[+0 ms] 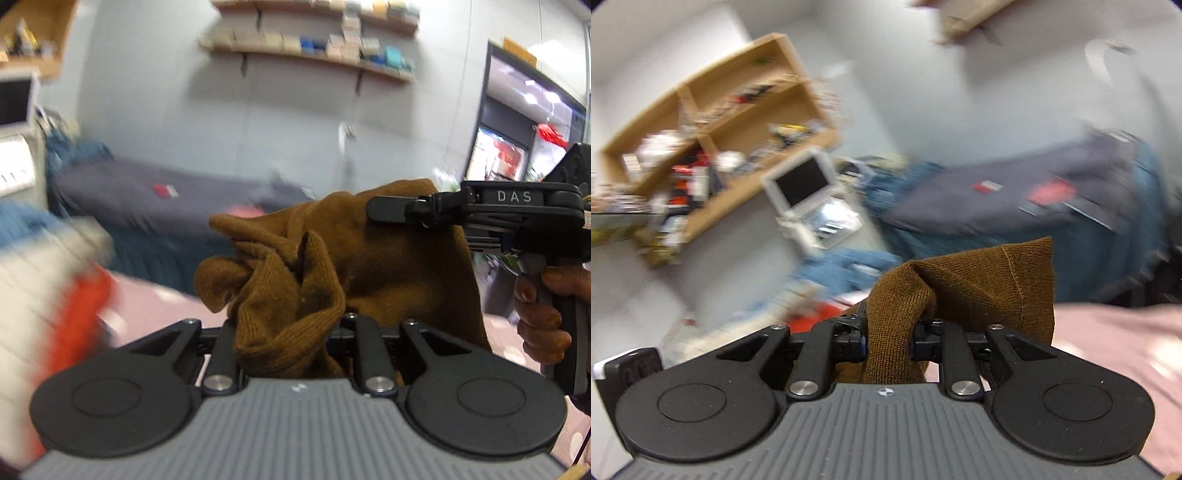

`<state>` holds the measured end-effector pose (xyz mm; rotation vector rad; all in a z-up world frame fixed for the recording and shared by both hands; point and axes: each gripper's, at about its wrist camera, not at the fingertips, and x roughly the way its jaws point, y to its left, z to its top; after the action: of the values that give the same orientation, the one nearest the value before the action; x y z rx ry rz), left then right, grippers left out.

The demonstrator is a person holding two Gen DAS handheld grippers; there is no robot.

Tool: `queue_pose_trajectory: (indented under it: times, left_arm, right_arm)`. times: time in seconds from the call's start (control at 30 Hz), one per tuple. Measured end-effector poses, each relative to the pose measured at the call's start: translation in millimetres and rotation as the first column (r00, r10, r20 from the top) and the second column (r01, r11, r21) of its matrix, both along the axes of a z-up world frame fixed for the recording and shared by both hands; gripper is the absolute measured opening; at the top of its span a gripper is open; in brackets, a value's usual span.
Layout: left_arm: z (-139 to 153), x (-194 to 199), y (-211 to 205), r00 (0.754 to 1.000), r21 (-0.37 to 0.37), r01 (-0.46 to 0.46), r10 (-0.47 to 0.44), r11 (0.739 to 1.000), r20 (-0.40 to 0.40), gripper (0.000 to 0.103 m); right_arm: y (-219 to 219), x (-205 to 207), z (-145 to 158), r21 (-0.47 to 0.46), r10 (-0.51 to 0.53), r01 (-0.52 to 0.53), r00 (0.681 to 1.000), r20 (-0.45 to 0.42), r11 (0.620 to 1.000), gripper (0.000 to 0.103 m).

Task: Fold small clothes
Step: 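Lift the sweater with both grippers and carry it toward the clothes stack, then lower the sweater onto the folded clothes stack and open both grippers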

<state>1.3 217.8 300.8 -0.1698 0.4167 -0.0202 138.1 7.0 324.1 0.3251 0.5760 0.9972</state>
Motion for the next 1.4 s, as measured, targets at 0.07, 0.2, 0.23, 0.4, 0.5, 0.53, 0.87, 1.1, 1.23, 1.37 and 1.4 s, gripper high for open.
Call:
queue_pose_trajectory:
  times: [0.07,0.2,0.23,0.4,0.5,0.53,0.87,1.1,1.23,1.37,1.4]
  left_arm:
    - [33,-21,29,0.997,0.017,-0.059,0.058,0.998,0.046,0.020]
    - [78,-59,96,0.971,0.002,-0.213,0.211,0.977,0.111,0.020]
    - [84,-65,111,0.963,-0.001,-0.245,0.243,0.970,0.113,0.020]
    - [84,-92,173,0.922,-0.041,-0.381,0.383,0.924,0.062,0.020]
    - [54,-95,200,0.899,-0.059,-0.437,0.438,0.897,-0.006,0.020]
    - [43,-97,206,0.891,-0.059,-0.453,0.452,0.890,-0.033,0.020]
    - [-19,-130,240,0.883,-0.166,-0.469,0.452,0.868,-0.127,0.022]
    - [-50,-127,259,0.887,-0.223,-0.461,0.437,0.859,-0.150,0.033]
    - [-53,-131,263,0.897,-0.252,-0.443,0.422,0.860,-0.133,0.045]
    - [-52,-135,263,0.890,-0.227,-0.456,0.436,0.861,-0.134,0.053]
    - [-51,-136,262,0.890,-0.222,-0.456,0.436,0.862,-0.134,0.056]
  right_arm:
    - [35,3,23,0.060,0.068,-0.068,0.998,0.000,0.996,0.033]
    - [112,9,52,0.112,0.160,-0.164,0.986,0.041,0.980,0.033]
    - [128,14,55,0.120,0.179,-0.182,0.983,0.035,0.976,0.033]
    - [198,21,40,0.116,0.230,-0.219,0.969,-0.091,0.969,0.033]
    - [225,14,12,0.071,0.240,-0.232,0.963,-0.125,0.970,0.033]
    - [234,14,-2,0.056,0.243,-0.237,0.957,-0.158,0.970,0.033]
    - [244,7,-73,-0.049,0.236,-0.258,0.935,-0.266,0.965,0.036]
    - [237,12,-86,0.003,0.226,-0.237,0.922,-0.313,0.972,0.049]
    - [225,13,-87,0.057,0.190,-0.181,0.929,-0.317,0.982,0.054]
    - [216,20,-80,0.051,0.115,-0.105,0.956,-0.269,0.993,0.062]
    - [216,22,-79,0.025,0.103,-0.100,0.960,-0.259,0.995,0.061]
